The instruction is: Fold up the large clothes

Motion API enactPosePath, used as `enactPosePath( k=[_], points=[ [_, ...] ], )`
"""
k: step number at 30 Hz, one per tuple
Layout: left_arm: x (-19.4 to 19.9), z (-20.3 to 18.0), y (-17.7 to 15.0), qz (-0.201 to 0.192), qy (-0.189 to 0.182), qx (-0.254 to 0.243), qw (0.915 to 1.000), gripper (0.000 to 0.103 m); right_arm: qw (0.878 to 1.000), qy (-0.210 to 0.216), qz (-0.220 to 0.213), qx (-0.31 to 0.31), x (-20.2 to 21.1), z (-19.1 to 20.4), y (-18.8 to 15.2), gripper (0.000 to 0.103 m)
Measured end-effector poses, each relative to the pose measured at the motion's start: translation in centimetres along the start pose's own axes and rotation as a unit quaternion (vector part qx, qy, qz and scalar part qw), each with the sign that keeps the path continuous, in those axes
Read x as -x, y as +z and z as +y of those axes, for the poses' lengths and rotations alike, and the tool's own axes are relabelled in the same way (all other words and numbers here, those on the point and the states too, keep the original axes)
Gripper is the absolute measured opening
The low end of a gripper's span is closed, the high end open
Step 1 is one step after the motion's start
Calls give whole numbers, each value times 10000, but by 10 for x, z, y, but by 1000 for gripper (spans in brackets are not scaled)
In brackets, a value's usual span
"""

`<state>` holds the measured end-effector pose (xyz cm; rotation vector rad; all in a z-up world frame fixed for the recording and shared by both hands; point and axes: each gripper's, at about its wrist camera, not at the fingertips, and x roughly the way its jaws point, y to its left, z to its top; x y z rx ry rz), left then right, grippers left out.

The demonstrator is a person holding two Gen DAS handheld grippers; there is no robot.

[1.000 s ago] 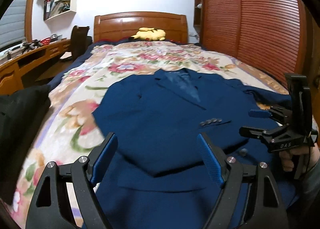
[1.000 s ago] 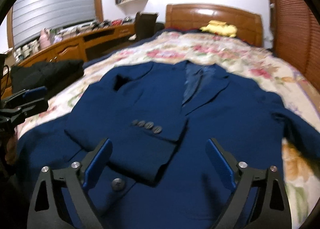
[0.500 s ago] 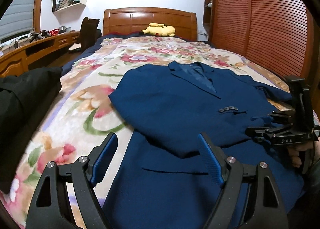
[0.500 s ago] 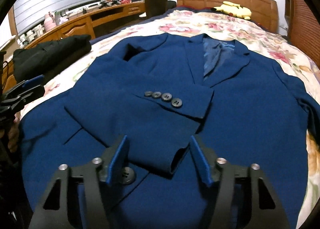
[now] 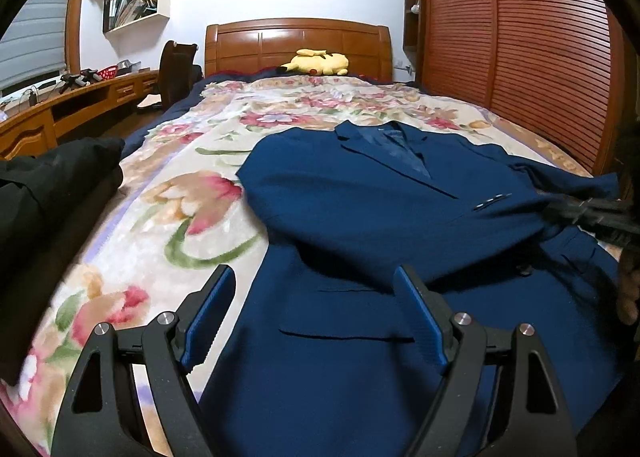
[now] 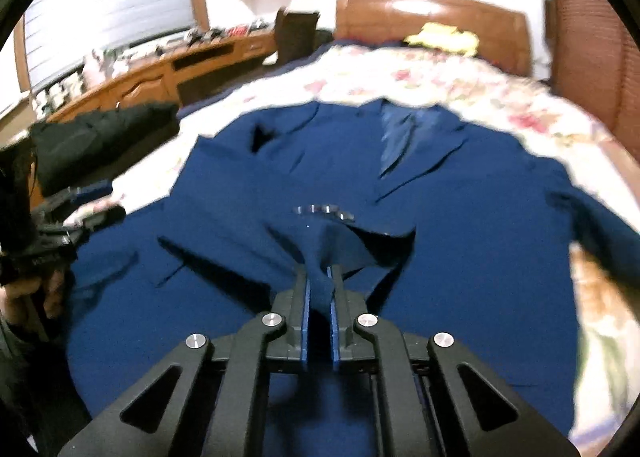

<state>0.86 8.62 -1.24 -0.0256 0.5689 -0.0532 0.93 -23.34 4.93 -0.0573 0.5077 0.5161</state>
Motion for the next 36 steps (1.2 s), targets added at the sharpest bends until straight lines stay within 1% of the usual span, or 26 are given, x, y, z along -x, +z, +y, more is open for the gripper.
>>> enactPosePath(
  k=[4, 7, 9, 13, 15, 18, 23, 24, 29, 31, 32, 33, 34, 35, 36],
  points=[
    [5, -3, 1, -43, -64, 3, 10000, 82, 9978, -443, -485, -6, 37, -3, 0, 6],
    [9, -4, 1, -56, -88, 3, 9999, 82, 9958, -689, -602, -31, 56, -4, -6, 6],
    [12, -5, 2, -54, -88, 13, 9999, 82, 9944, -906, -542, -42, 59, -5, -12, 6],
    [18, -5, 3, -65, -73, 9, 10000, 82, 9907, -1329, -285, -94, 61, -6, -21, 6],
    [21, -7, 4, -54, -79, -20, 10000, 82, 9894, -1441, -192, -58, 64, -2, -25, 6],
    [27, -9, 7, -138, -107, -99, 9998, 82, 9894, -1446, -46, 123, 69, 7, -31, 6],
    [29, -10, 9, -147, -146, -138, 9997, 82, 9919, -1231, 101, 283, 88, 15, -21, 6],
    [30, -11, 9, -159, -148, -143, 9997, 82, 9921, -1202, 127, 322, 89, 18, -24, 6],
    [30, -16, 10, -155, -209, -162, 9995, 82, 9948, -942, 195, 327, 94, 9, -33, 7],
    [30, -19, 10, -183, -220, -185, 9994, 82, 9947, -953, 281, 265, 94, 8, -37, 7],
    [30, -20, 10, -183, -227, -194, 9994, 82, 9945, -964, 298, 279, 94, 7, -39, 13],
    [32, -21, 9, -191, -247, -198, 9993, 82, 9941, -994, 314, 302, 94, 8, -39, 16],
    [33, -21, 9, -203, -266, -194, 9993, 82, 9935, -1036, 333, 323, 96, 10, -39, 26],
    [34, -21, 8, -213, -285, -185, 9992, 82, 9931, -1065, 333, 354, 98, 11, -40, 33],
    [34, -21, 7, -209, -299, -179, 9992, 82, 9929, -1086, 308, 377, 101, 11, -41, 51]
  ],
)
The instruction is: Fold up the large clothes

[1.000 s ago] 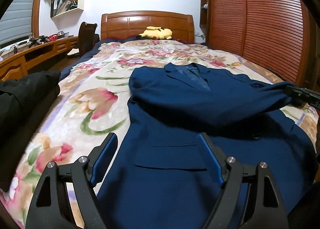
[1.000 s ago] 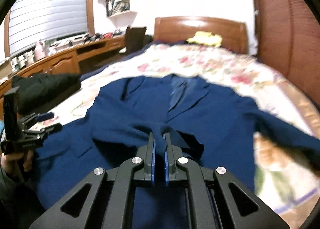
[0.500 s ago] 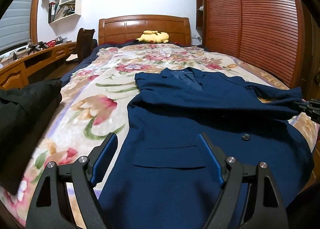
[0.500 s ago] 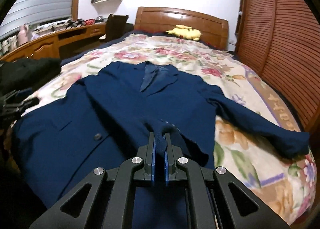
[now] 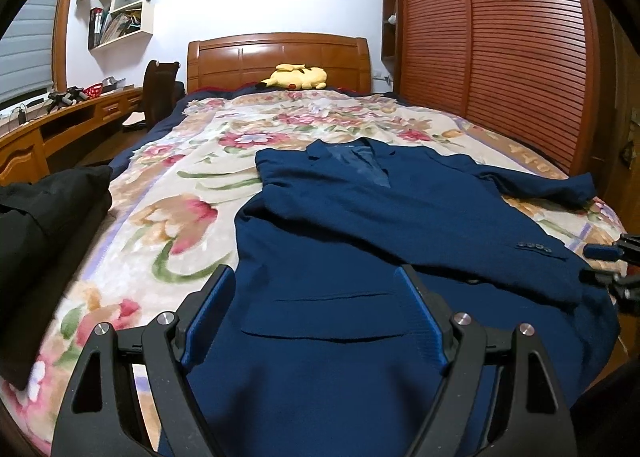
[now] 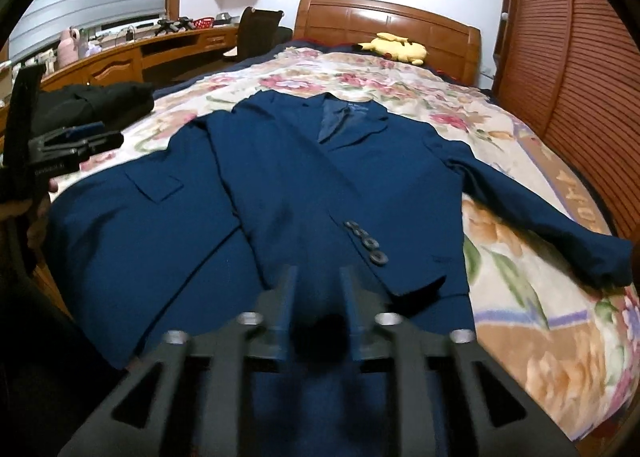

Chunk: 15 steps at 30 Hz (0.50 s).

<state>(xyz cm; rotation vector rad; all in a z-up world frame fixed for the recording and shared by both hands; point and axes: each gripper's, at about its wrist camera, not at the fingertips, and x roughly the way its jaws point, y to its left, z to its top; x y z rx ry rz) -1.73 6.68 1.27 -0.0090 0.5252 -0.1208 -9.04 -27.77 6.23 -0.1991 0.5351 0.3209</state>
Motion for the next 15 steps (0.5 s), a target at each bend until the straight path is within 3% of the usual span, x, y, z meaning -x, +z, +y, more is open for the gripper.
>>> enactPosePath(
  k=[1, 3, 8, 15],
  points=[
    [0, -1, -1, 4, -15, 4, 10000, 82, 10000, -7, -34, 9, 2, -1, -1, 66],
    [0, -3, -2, 11, -66, -19, 10000, 82, 9999, -23, -151, 15, 7, -4, 0, 71],
    [0, -13, -3, -13, -133, -91, 9999, 82, 9996, 138, -247, -91, -3, 1, 2, 71],
    [2, -22, -1, -57, -186, -122, 9997, 82, 9988, 300, 375, 25, -65, 3, -9, 67]
  ],
)
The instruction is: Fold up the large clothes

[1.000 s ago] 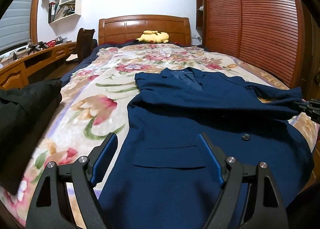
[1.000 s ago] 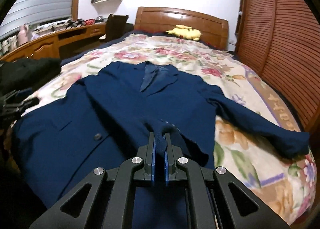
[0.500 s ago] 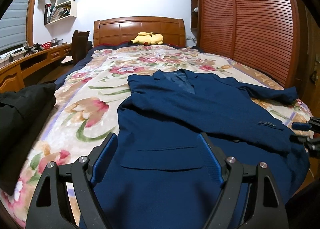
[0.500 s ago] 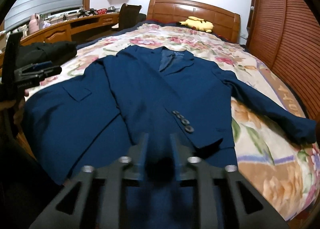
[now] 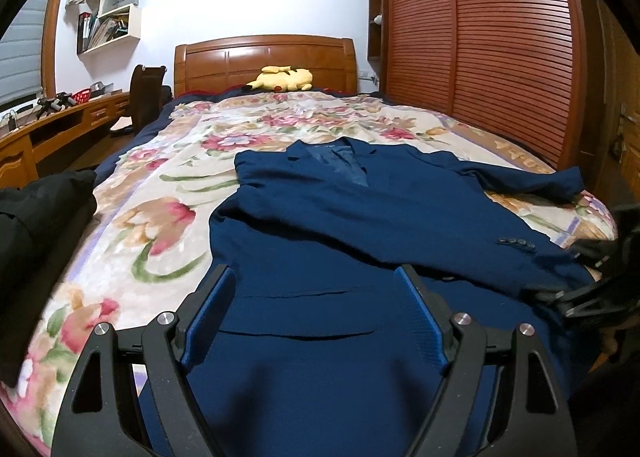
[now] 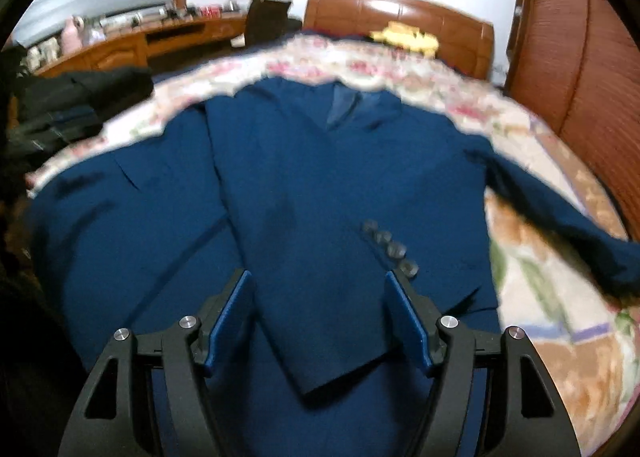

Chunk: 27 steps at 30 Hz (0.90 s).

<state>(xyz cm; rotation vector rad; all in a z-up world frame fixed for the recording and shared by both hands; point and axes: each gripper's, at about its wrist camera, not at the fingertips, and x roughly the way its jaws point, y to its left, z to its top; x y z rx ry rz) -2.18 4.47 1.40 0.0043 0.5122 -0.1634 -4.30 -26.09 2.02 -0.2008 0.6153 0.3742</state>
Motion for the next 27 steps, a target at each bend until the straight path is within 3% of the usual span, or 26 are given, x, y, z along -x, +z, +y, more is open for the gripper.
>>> enactPosePath(
  k=[3, 5, 10, 15, 22, 27],
  points=[
    [1, -2, 2, 25, -151, 33, 9999, 87, 9996, 226, -1, -178, -8, -8, -7, 67],
    [3, -2, 3, -2, -238, 109, 9997, 103, 9993, 297, -18, -233, -9, -10, -8, 67],
    [5, -7, 8, -138, -267, 109, 9995, 103, 9980, 491, -100, -390, -1, -24, -4, 67],
    [-1, -22, 13, -205, -307, -19, 9993, 103, 9984, 362, -248, -369, 8, -34, 5, 67],
    [-17, -37, 16, -187, -419, -42, 9989, 103, 9995, 114, 168, -239, -21, -37, 1, 67],
    [-17, -45, 21, -355, -420, 9, 9985, 103, 9999, 6, 100, -85, -18, -30, -9, 67]
  ],
)
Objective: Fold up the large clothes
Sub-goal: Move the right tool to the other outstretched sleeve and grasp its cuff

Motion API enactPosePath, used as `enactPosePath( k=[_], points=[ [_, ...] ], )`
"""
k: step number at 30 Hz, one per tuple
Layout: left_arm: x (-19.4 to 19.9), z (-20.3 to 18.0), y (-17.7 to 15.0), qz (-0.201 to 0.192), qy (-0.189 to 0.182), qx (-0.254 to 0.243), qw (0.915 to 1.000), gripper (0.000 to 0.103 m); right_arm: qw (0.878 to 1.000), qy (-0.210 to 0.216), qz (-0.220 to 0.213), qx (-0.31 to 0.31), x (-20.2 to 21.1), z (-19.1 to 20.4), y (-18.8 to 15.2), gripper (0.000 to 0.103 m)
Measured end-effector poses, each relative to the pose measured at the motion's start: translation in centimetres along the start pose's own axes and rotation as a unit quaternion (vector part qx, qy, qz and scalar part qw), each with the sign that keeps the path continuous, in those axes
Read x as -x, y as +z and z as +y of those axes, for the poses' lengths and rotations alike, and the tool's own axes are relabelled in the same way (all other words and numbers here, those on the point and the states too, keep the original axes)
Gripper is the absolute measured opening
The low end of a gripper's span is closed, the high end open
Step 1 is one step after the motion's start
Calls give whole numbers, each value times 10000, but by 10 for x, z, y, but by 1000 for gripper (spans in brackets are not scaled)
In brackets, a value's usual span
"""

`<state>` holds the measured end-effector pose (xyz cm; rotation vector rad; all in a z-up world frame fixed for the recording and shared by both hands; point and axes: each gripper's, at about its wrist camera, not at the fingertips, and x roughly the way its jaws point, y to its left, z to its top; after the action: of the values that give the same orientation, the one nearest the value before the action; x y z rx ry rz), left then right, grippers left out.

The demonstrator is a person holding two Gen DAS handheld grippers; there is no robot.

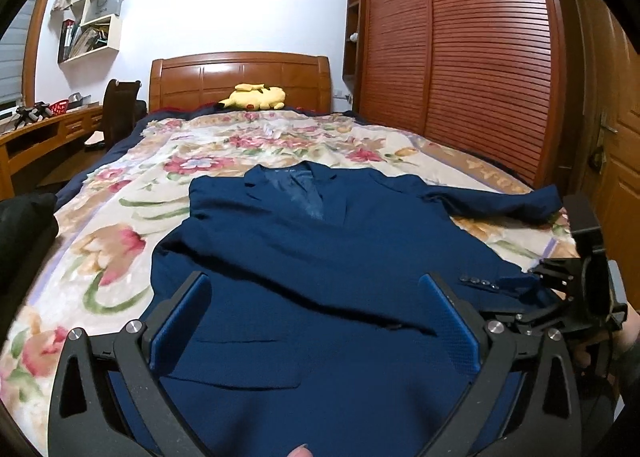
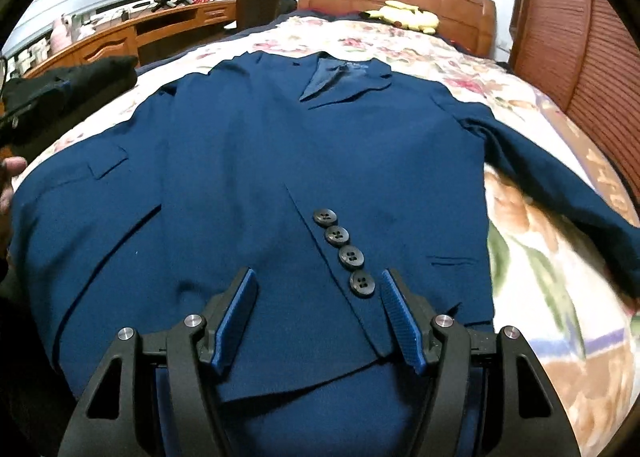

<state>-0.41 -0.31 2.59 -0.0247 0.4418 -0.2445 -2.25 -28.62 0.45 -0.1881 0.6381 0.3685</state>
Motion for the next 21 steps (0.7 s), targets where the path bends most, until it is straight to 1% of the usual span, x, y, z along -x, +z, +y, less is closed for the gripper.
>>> enactPosePath(
  k=[2, 3, 8, 12, 16, 18, 21],
  points=[
    [-2, -6, -1, -31, -17, -85, 10000, 103, 10000, 11, -21, -54, 8, -1, -5, 67],
    [-6, -9, -2, 28, -5, -148, 9999, 103, 10000, -41, -51, -56, 15, -5, -4, 67],
    [-15, -25, -2, 119, -219, -317, 9992, 103, 9984, -476, -127, -275, 43, -38, -7, 67],
    [-22, -34, -1, 242, -438, -310, 9983, 103, 9942, -958, -162, -462, 62, -73, -13, 67],
    [-27, -45, 0, 298, -554, -339, 9974, 103, 9855, -1498, -174, -780, 78, -113, -20, 67],
    [-28, -52, -1, 304, -596, -369, 9971, 103, 9797, -1737, -189, -982, 80, -134, -18, 67],
    [-29, -59, -1, 315, -642, -409, 9966, 103, 9694, -2122, -99, -1226, 80, -165, -18, 67]
  ],
)
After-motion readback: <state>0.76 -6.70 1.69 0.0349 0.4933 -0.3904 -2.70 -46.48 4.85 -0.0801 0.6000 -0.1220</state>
